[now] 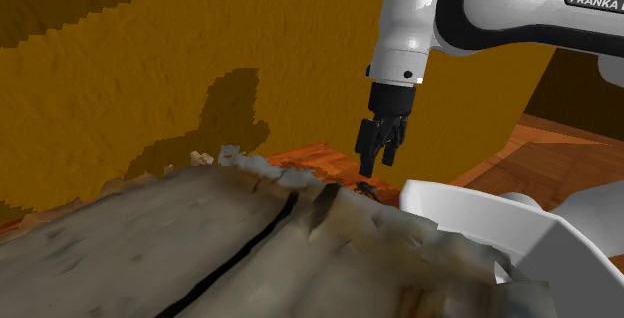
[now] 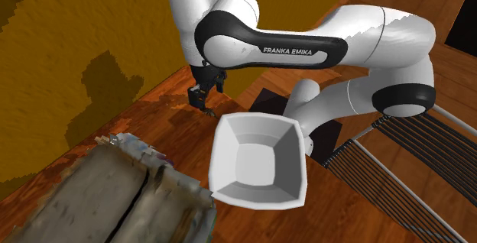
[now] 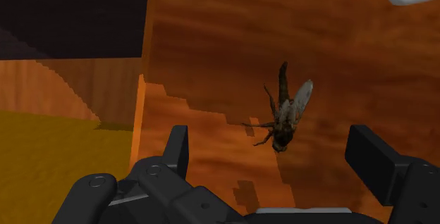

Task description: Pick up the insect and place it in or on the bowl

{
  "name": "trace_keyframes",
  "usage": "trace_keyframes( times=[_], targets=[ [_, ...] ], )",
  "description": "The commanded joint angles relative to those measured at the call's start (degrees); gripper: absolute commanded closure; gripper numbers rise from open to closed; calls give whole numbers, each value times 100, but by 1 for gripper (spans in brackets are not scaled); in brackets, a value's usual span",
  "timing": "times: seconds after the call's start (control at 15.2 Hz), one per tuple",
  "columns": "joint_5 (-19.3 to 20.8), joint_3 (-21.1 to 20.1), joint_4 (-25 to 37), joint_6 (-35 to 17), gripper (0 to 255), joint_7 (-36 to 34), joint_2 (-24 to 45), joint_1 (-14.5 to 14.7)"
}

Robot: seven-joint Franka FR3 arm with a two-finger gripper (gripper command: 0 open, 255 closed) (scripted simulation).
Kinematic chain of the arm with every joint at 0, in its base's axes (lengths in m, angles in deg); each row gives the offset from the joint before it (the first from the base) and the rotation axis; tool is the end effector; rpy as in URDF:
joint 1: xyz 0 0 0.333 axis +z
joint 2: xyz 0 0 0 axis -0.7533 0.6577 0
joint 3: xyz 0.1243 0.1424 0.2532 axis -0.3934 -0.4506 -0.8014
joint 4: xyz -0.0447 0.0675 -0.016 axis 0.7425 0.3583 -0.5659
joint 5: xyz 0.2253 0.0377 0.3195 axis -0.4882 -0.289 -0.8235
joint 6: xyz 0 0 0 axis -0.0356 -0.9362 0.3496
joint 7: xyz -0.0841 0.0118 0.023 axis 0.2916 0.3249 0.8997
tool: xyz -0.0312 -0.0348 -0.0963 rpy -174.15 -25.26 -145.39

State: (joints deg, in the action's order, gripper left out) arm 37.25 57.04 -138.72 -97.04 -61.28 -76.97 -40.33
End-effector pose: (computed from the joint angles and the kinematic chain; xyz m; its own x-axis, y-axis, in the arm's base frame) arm 0.2805 0.1842 0.6062 0.9929 0.0071 -0.1187 -0.0091 -0.9908 -0.1354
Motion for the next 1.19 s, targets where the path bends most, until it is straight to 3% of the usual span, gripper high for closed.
trace_keyframes(
  times=[0.0,0.46,0.99,1.06,1.12],
  targets=[
    [-123,-95,100,4,0,-136,69,39],
    [-253,-242,-566,-505,0,-96,-102,98],
    [-253,-242,-565,-504,0,-96,-101,98],
    [-253,-242,-565,-504,255,-96,-101,98],
    [-253,-242,-565,-504,255,-96,-101,98]
  ],
)
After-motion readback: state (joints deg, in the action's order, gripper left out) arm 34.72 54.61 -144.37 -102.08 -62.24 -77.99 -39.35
